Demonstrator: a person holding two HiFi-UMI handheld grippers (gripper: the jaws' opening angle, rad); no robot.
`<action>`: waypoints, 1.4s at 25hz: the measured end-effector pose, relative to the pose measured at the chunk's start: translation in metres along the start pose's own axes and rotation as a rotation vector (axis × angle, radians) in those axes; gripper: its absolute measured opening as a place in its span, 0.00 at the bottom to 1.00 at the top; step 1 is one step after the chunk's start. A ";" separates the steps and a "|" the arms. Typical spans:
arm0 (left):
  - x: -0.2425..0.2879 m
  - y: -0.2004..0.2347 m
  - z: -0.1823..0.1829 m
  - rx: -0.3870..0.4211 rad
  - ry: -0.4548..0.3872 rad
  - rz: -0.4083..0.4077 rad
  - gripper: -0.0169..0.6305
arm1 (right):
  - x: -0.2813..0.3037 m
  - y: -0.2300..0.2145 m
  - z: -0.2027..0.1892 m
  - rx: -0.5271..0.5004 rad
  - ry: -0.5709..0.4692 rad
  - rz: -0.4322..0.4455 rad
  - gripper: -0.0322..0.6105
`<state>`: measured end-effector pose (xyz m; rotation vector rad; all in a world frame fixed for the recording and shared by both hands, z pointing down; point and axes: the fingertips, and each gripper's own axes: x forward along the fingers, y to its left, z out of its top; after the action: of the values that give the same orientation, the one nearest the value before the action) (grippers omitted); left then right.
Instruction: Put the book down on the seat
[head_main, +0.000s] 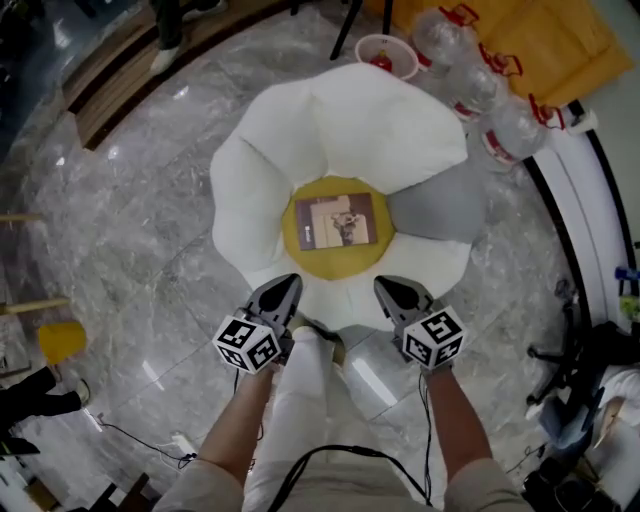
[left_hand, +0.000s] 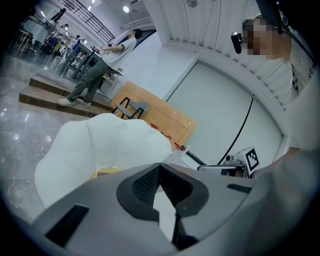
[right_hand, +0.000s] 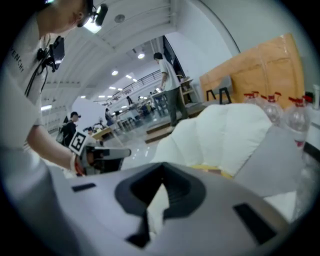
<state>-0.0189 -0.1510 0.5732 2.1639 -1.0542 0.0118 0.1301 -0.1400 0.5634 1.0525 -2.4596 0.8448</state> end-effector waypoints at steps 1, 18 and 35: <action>-0.002 -0.006 0.005 0.008 0.000 -0.011 0.06 | -0.005 0.005 0.007 -0.002 -0.011 0.000 0.07; -0.047 -0.095 0.079 0.091 -0.077 -0.089 0.06 | -0.067 0.089 0.095 -0.067 -0.152 0.042 0.07; -0.089 -0.172 0.110 0.155 -0.097 -0.175 0.06 | -0.119 0.147 0.119 -0.087 -0.187 0.106 0.07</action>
<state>0.0089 -0.0866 0.3618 2.4123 -0.9401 -0.0968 0.0928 -0.0706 0.3548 1.0200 -2.7024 0.6903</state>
